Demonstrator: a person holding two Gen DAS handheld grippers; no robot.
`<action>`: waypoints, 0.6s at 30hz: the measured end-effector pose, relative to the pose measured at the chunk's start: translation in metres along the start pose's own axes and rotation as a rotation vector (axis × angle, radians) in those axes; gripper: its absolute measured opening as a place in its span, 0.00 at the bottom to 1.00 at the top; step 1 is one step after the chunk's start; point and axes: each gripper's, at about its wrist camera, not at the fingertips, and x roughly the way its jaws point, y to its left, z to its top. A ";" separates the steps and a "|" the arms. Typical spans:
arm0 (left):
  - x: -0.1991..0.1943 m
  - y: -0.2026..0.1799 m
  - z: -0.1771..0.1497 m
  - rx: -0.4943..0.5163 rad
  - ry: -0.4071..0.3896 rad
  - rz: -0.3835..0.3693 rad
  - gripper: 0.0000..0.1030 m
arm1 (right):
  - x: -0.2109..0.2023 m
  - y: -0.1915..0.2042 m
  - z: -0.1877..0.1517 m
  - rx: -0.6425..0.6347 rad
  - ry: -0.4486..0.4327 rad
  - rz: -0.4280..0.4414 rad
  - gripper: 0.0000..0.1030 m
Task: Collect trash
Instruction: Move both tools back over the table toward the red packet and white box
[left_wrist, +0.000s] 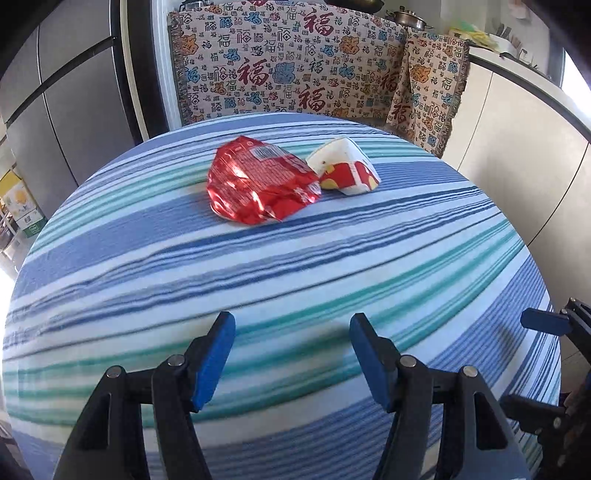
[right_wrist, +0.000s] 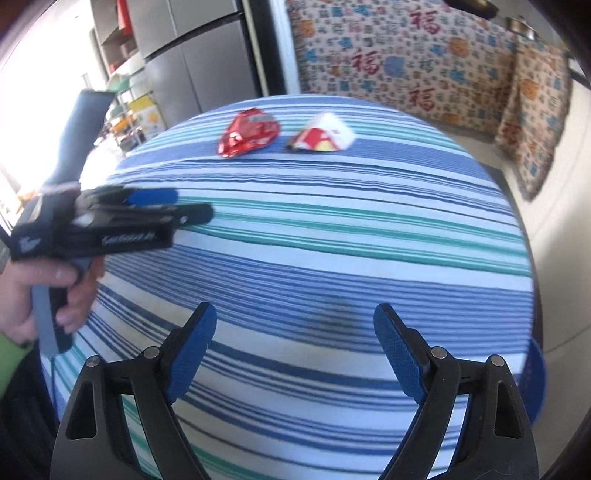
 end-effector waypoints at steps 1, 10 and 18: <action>0.004 0.007 0.005 0.013 -0.001 0.001 0.64 | 0.003 0.003 0.003 -0.005 0.006 0.000 0.86; 0.038 0.031 0.041 0.189 0.009 -0.096 0.82 | 0.030 0.009 0.021 -0.017 0.053 -0.036 0.86; 0.065 0.062 0.077 0.294 0.041 -0.169 1.00 | 0.051 0.010 0.037 -0.035 0.045 -0.102 0.94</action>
